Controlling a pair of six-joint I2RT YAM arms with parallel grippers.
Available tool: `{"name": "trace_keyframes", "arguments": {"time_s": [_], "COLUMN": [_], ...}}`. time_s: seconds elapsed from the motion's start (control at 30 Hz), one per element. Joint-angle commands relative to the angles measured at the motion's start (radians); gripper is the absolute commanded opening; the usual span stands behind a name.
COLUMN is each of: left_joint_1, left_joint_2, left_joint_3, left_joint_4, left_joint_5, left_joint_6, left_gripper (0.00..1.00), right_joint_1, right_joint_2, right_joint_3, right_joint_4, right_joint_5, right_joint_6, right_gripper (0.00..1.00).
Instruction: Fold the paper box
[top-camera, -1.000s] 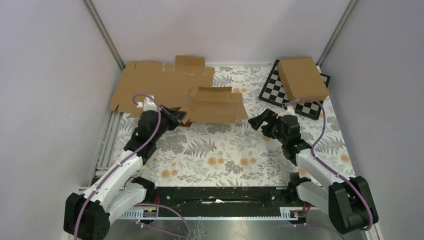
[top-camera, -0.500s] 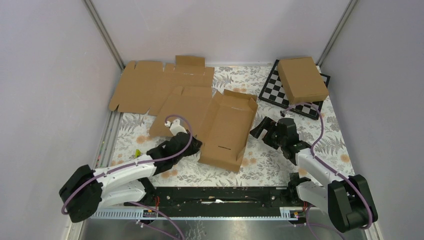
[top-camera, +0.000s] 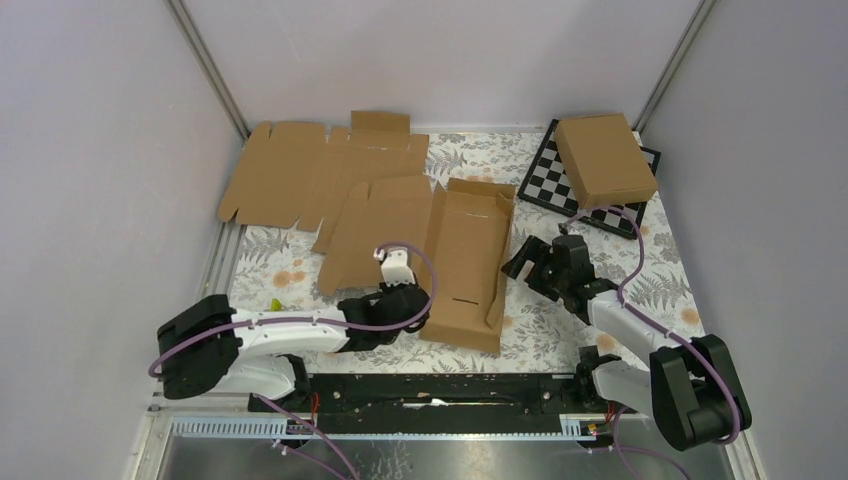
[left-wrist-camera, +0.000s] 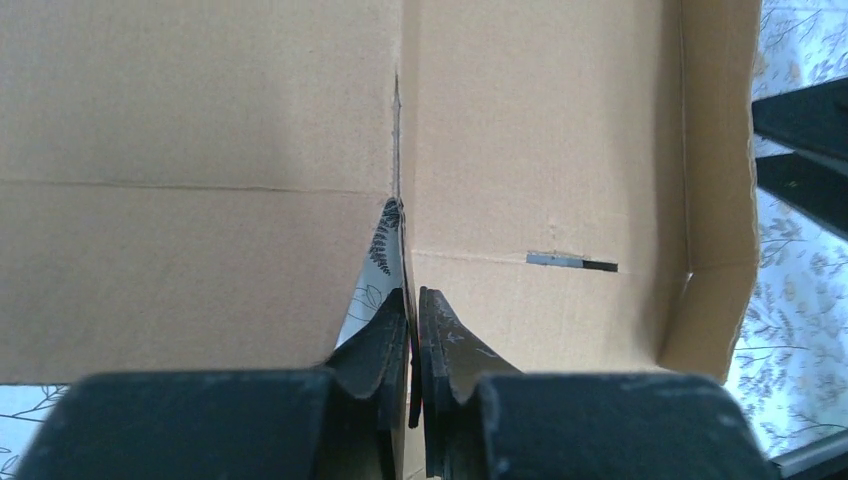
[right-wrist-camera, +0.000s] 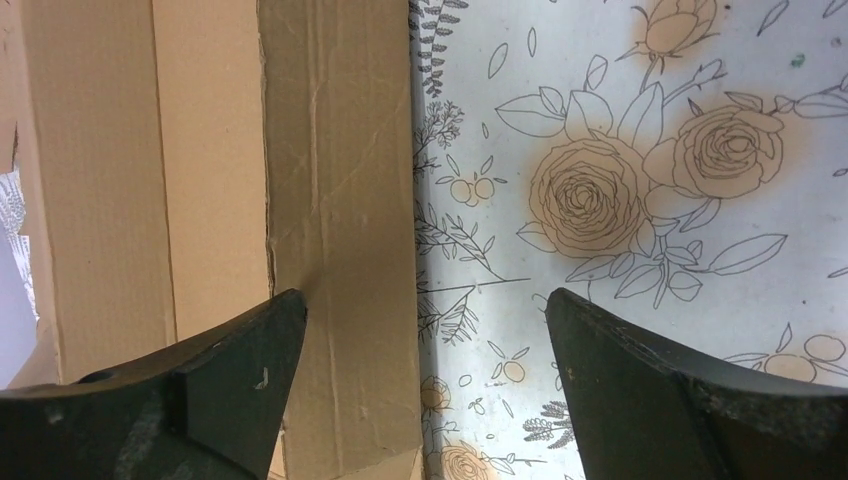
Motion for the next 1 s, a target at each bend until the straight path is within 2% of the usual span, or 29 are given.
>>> {"name": "trace_keyframes", "arguments": {"time_s": [0.0, 0.2, 0.33, 0.57, 0.63, 0.77, 0.9, 0.97], "left_joint_1": [-0.056, -0.095, -0.097, -0.1, -0.101, -0.101, -0.1, -0.099], "left_joint_2": [0.052, 0.167, 0.218, 0.204, 0.2, 0.192, 0.153, 0.129], "left_joint_3": [0.108, 0.19, 0.207, 0.204, 0.201, 0.176, 0.136, 0.125], "left_joint_4": [-0.048, -0.156, -0.18, -0.179, -0.164, -0.073, 0.015, 0.033], "left_joint_5": [-0.133, -0.222, -0.227, -0.192, -0.162, -0.042, 0.043, 0.063], "left_joint_6": [0.043, 0.061, 0.067, 0.09, 0.115, 0.194, 0.218, 0.225], "left_gripper": [0.08, 0.07, 0.05, 0.04, 0.05, 0.1, 0.35, 0.43], "right_joint_1": [0.003, 0.002, 0.002, 0.002, 0.003, 0.004, 0.004, 0.004], "right_joint_2": [0.025, 0.045, 0.031, 0.08, 0.087, 0.092, 0.109, 0.116], "right_joint_3": [0.065, 0.112, 0.118, 0.137, 0.141, 0.15, 0.163, 0.166], "right_joint_4": [-0.012, -0.01, -0.01, -0.068, -0.077, -0.078, -0.078, -0.078], "right_joint_5": [-0.004, -0.107, -0.084, 0.002, 0.021, 0.018, -0.017, -0.025], "right_joint_6": [-0.028, -0.022, -0.025, -0.083, -0.109, -0.13, -0.145, -0.152], "right_gripper": [0.98, 1.0, 1.0, 0.97, 0.92, 0.74, 0.5, 0.42]}}
